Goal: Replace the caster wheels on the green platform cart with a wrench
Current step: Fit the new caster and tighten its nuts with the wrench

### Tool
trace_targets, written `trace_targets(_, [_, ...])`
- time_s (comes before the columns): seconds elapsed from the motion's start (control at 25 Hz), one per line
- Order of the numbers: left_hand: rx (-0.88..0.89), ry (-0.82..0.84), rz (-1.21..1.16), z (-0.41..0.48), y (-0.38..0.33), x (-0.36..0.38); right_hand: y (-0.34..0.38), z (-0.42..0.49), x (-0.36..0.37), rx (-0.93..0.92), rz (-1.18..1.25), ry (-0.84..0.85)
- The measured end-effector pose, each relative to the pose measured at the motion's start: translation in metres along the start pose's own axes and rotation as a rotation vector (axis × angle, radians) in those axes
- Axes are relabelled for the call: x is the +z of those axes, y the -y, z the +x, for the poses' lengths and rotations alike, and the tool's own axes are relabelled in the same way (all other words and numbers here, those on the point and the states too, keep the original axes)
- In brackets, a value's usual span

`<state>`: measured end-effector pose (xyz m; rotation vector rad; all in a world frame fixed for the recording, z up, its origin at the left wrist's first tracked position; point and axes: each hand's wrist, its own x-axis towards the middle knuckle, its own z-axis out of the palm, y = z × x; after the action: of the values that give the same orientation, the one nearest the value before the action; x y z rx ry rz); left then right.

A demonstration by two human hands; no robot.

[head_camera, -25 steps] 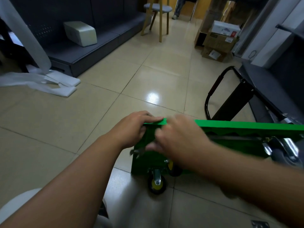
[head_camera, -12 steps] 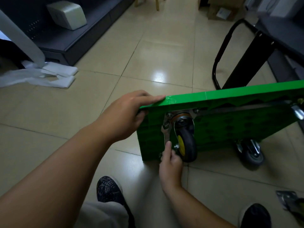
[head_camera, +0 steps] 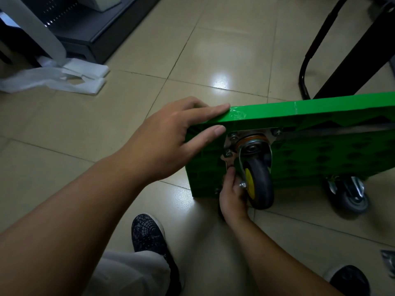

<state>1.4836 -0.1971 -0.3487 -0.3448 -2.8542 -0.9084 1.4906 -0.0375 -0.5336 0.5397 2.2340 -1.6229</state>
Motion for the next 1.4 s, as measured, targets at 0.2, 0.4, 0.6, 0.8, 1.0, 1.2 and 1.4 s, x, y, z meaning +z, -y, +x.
trace_targets(0.2, [0.002,-0.028,-0.004,0.002,0.0,0.001,-0.009,0.008,0.017,-0.143,0.119,0.018])
trace_targets(0.4, [-0.014,-0.022,-0.002,0.002,-0.002,0.002,0.001,-0.006,0.008,-0.106,0.21,-0.028])
trace_targets(0.6, [-0.026,-0.02,-0.014,0.002,-0.001,0.002,0.002,-0.008,-0.008,0.048,0.01,-0.069])
trace_targets(0.8, [-0.027,-0.03,-0.009,0.002,-0.001,0.003,0.01,-0.004,-0.004,-0.051,0.058,0.011])
trace_targets(1.0, [-0.027,-0.04,-0.017,0.003,-0.001,0.003,0.006,-0.009,0.023,-0.155,0.262,-0.069])
trace_targets(1.2, [-0.034,-0.049,-0.011,0.003,-0.003,0.004,0.008,-0.014,0.032,-0.144,0.382,-0.039])
trace_targets(1.4, [-0.05,-0.075,-0.016,0.006,-0.003,0.002,0.012,-0.02,0.035,-0.057,0.493,-0.045])
